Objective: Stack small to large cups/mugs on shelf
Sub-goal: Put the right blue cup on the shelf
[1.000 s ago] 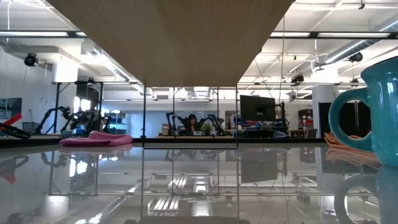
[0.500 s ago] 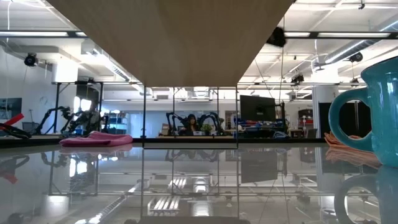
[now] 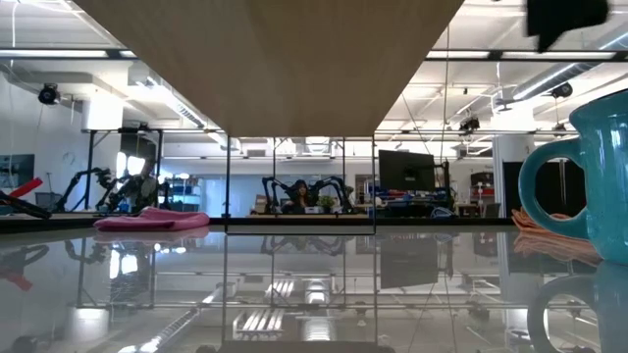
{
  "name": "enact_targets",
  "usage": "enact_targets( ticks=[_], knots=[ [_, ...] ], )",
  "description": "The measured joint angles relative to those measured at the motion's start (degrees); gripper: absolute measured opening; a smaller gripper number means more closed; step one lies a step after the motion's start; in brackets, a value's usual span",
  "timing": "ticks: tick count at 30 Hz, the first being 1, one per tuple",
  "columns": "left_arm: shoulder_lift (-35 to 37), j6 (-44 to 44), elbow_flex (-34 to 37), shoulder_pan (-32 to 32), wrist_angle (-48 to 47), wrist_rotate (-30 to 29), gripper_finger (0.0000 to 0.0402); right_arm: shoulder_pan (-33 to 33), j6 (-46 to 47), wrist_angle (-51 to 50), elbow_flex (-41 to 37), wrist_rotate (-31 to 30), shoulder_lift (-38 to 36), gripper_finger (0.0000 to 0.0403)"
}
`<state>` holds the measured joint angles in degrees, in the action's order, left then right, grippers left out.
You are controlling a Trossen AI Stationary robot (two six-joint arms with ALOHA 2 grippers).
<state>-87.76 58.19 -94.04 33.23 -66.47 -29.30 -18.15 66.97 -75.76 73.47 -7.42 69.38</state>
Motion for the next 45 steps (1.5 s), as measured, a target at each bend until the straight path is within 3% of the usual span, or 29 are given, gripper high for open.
enact_targets(
  ticks=[7,11,16,27,31,37,45],
  knots=[
    [0.29,1.45,0.18,3.48,0.02,-2.82,0.0114,-14.94,19.58,3.28,-6.65,-0.77,0.97,0.0157],
    [0.54,1.61,0.69,4.4,-0.05,-3.05,0.0114,-20.15,26.87,12.26,-12.33,-0.17,2.6,0.0159],
    [0.54,1.66,0.7,4.76,0.01,-3.04,0.0114,-21.64,30.56,18.87,-17.06,-1.29,5.07,0.0162],
    [0.56,2.78,0.76,5.19,-0.51,-2.58,0.0114,-21.57,30.56,21.39,-21.0,-0.5,11.08,0.0162],
    [0.56,2.78,0.8,5.97,-3.05,-2.65,0.0114,-21.6,25.67,21.21,-20.49,-0.09,13.58,0.0137],
    [0.6,12.27,3.34,9.62,-8.76,-6.51,0.0102,-20.7,13.53,18.96,-15.53,0.09,16.55,0.0026],
    [0.62,27.92,8.76,14.99,-9.07,-7.04,0.0062,-17.14,-1.82,8.86,-4.02,-0.65,17.81,0.0014]
  ],
)
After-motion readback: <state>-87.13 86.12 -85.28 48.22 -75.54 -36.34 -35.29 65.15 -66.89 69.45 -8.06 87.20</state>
